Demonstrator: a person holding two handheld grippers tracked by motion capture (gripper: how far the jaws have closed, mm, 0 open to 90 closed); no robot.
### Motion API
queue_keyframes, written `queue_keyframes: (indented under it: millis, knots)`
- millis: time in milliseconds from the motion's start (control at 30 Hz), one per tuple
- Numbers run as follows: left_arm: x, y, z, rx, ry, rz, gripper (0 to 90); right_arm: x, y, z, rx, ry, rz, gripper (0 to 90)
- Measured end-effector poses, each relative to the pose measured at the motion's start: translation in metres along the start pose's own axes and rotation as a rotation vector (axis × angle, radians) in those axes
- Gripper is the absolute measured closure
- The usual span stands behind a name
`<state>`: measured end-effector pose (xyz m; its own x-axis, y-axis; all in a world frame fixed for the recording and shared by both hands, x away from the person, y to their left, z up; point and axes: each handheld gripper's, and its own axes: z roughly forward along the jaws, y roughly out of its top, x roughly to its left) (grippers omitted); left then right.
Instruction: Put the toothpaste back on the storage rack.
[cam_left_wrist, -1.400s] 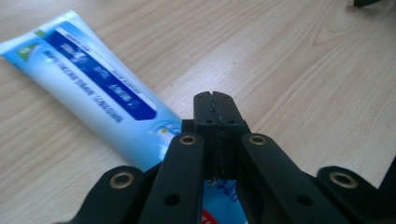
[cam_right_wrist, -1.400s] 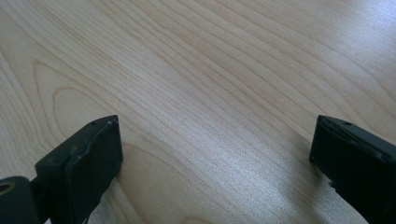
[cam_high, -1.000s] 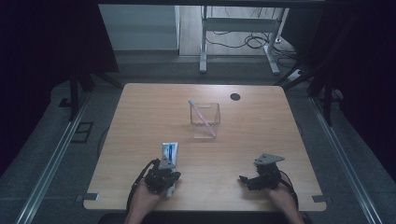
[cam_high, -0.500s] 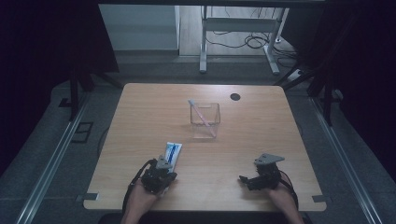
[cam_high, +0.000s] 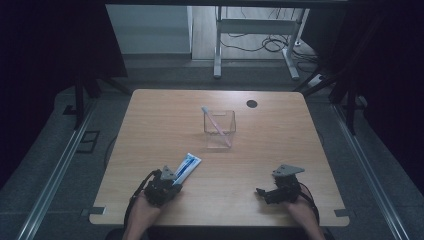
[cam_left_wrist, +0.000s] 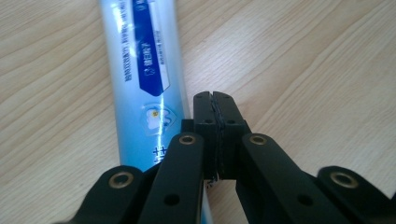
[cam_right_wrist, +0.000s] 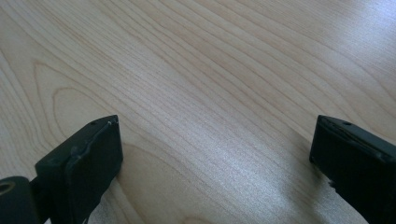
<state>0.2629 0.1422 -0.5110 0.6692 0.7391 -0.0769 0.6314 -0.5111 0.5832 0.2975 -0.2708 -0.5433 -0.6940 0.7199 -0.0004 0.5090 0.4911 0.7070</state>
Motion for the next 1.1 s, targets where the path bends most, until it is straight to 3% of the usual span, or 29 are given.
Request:
queue_keyframes:
  millis: [100, 333, 433, 500, 667, 933, 1100]
  knots:
    - [0.003, -0.001, 0.001, 0.009, 0.005, -0.003, 88.9, 0.0, 0.0, 0.0, 0.0, 0.0, -0.001, 1.9]
    - [0.006, 0.001, -0.003, -0.009, -0.026, -0.022, 84.1, 0.0, 0.0, 0.0, 0.0, 0.0, 0.0, 1.9]
    - [0.007, 0.005, -0.006, -0.018, -0.027, -0.021, 80.0, 0.0, 0.0, 0.0, 0.0, 0.0, 0.0, 1.9]
    - [0.007, 0.007, -0.008, -0.032, -0.03, -0.019, 72.6, 0.0, 0.0, 0.0, 0.0, 0.0, 0.0, 1.9]
    - [0.009, 0.015, -0.01, -0.035, 0.002, -0.003, 62.7, 0.0, 0.0, 0.0, 0.0, -0.001, -0.001, 1.9]
    - [0.021, 0.021, -0.005, -0.004, 0.028, -0.05, 50.3, 0.0, 0.0, 0.0, 0.0, 0.0, -0.001, 1.9]
    - [0.026, 0.02, 0.004, 0.033, 0.055, -0.058, 43.7, 0.0, 0.0, 0.0, 0.0, 0.0, 0.0, 1.9]
